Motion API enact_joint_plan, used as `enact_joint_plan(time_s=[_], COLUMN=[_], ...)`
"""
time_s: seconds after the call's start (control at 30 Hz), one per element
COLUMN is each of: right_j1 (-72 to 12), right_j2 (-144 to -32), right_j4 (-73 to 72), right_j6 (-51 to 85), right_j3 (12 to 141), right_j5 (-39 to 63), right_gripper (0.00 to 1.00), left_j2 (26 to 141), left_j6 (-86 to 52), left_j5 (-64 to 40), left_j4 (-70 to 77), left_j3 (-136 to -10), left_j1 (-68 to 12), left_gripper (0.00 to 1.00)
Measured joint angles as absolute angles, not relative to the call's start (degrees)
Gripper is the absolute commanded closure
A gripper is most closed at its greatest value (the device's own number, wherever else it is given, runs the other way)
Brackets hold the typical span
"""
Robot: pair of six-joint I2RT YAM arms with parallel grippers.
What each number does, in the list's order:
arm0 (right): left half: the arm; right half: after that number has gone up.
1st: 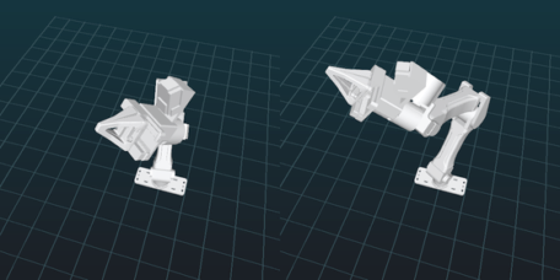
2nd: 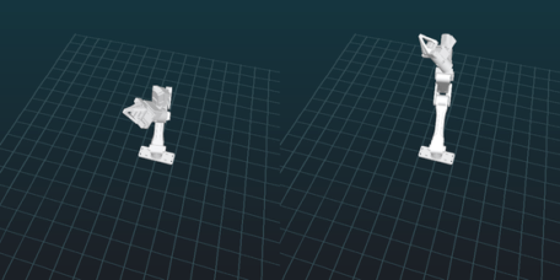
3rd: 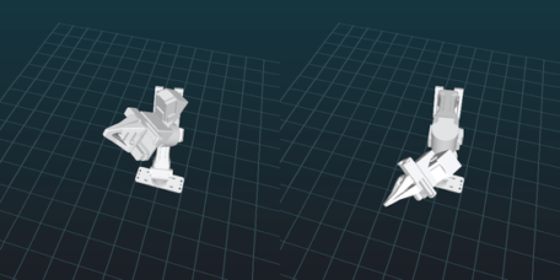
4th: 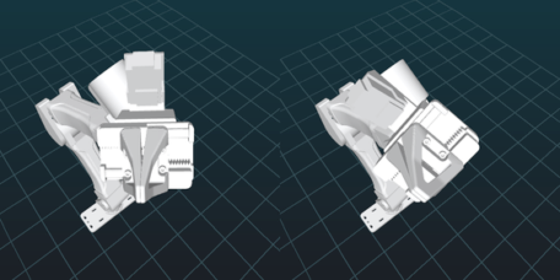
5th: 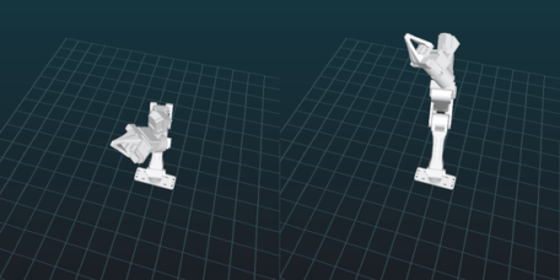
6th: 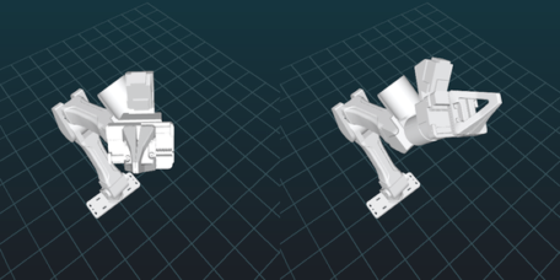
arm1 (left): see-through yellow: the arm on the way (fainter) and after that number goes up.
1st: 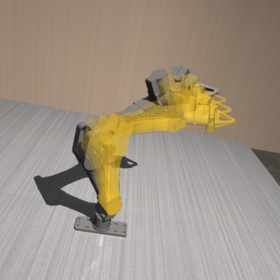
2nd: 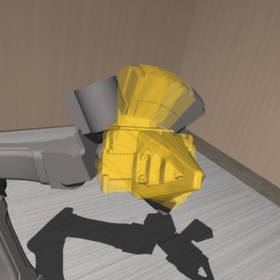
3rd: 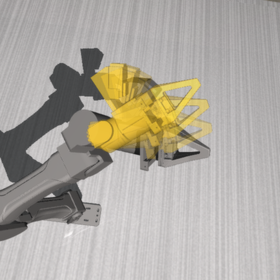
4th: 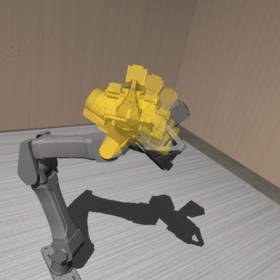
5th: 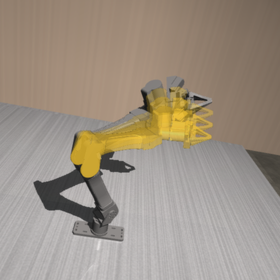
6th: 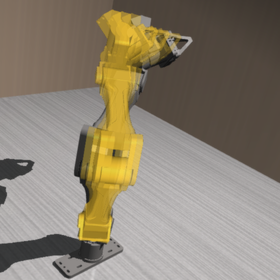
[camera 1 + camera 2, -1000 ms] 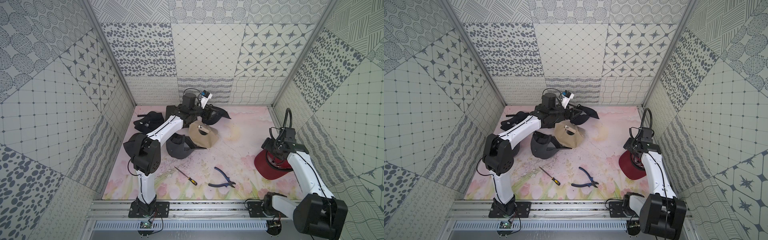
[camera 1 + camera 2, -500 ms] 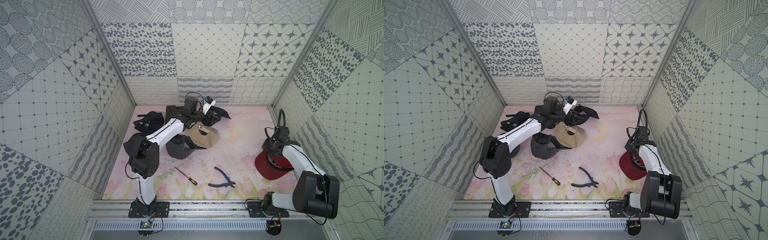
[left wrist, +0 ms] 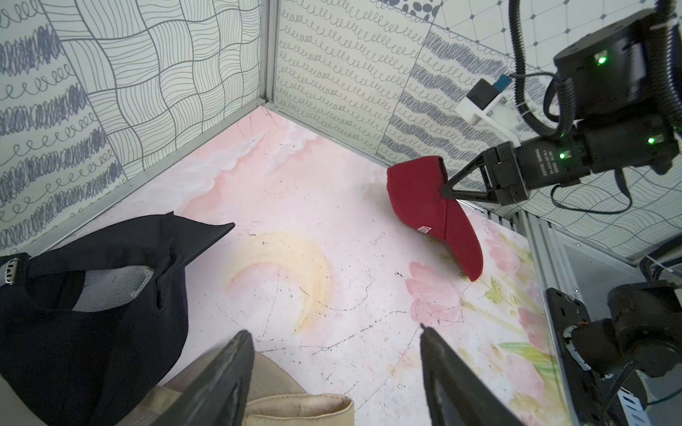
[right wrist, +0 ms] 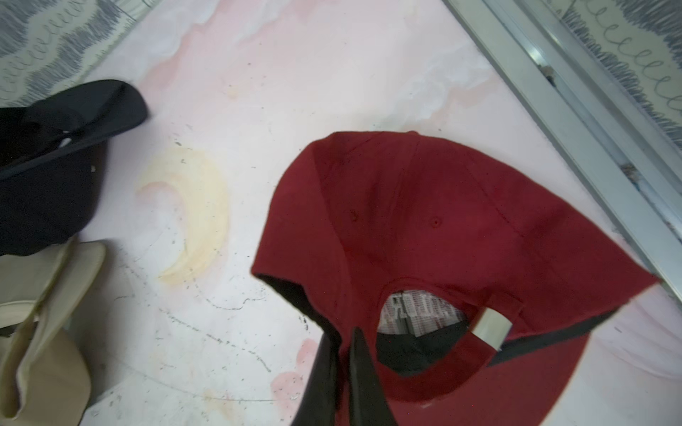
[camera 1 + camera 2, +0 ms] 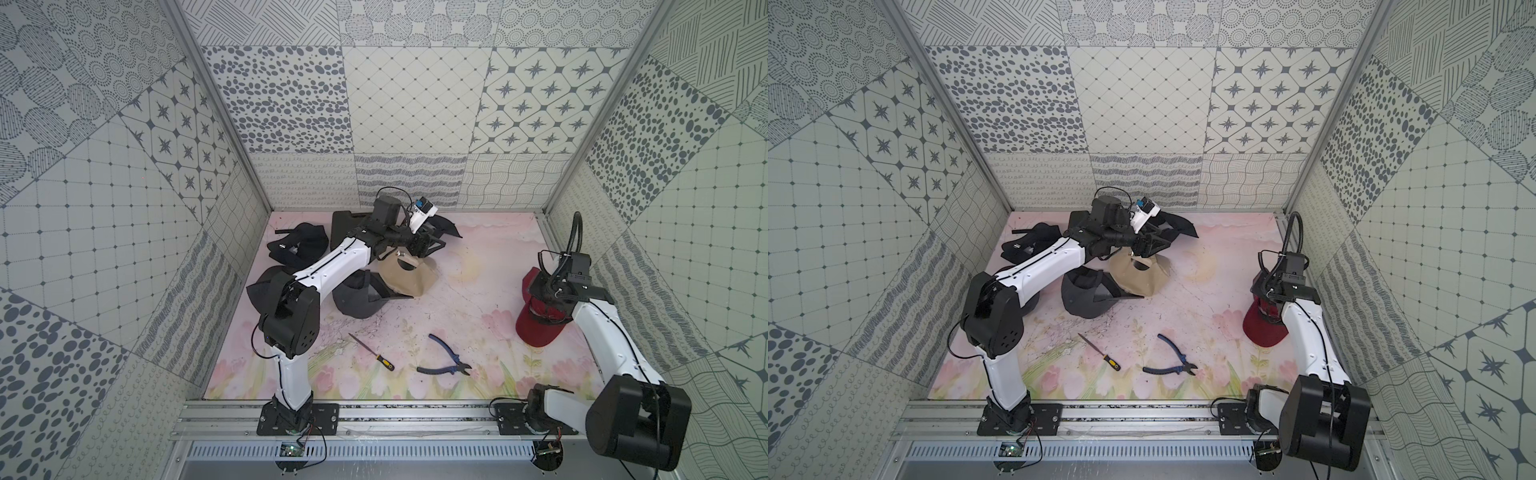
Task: Open the adjustable buckle of the baseball cap
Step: Pick up the baseball cap from the center of the board.
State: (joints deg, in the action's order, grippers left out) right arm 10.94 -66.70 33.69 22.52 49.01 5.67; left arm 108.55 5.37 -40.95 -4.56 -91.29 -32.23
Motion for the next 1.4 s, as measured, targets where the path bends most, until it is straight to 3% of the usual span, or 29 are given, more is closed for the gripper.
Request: enact_joint_plan(time_s=[0.63, 1.1, 1.4], right_j1=[1.39, -10.17, -12.1], right_j2=[-62.06, -62.59, -62.67], right_j4=[32.27, 27.2, 23.59], right_j6=[20.93, 8.23, 2.83], right_j3=[55.88, 56.55, 56.53], right_j5=[22.98, 24.67, 22.7], right_gripper=[1.0, 1.0, 1.0], left_j2=[108.49, 105.45, 105.51], left_j6=[8.21, 1.15, -6.24], left_j5=[-45.19, -42.54, -41.19], left_j4=[-7.03, -7.07, -7.03], left_j3=[-91.79, -92.14, -92.12], left_j1=[-34.06, -32.01, -29.65], left_gripper=[0.28, 0.29, 0.29])
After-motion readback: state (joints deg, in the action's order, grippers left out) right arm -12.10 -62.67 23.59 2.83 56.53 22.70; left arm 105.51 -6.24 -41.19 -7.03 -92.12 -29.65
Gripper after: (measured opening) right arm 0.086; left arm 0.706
